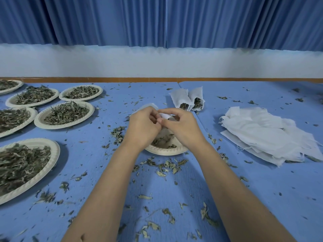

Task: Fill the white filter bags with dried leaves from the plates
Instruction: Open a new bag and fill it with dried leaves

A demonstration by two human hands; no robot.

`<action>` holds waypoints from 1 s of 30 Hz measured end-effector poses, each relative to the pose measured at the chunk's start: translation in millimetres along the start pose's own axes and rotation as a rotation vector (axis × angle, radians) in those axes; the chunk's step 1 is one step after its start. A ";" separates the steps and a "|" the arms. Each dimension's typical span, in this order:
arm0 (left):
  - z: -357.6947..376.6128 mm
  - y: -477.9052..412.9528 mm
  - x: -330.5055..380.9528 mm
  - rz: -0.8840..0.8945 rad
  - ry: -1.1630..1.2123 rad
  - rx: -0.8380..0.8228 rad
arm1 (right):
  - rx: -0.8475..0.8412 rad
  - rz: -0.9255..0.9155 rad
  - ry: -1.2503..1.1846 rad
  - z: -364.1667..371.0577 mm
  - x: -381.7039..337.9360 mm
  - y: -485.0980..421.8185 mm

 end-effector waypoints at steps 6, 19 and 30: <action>-8.0 -4.8 -2.0 -0.026 0.149 0.037 | 0.011 0.003 -0.065 -4.5 1.1 1.2; 4.3 -0.7 7.5 -0.038 0.695 -0.219 | 0.270 -0.039 0.114 -7.3 -5.6 2.0; -15.9 -1.3 -2.0 -0.104 0.621 0.273 | -0.011 0.143 -0.032 -20.1 -3.8 -2.2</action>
Point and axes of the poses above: each hand's wrist, its own y-axis away from the middle knuckle, its own z-axis out of the palm, x = y × z, the point moved 3 cm from there along -y, towards the middle knuckle, and after that the axes turned 15 degrees about -x, right-handed, at the moved point
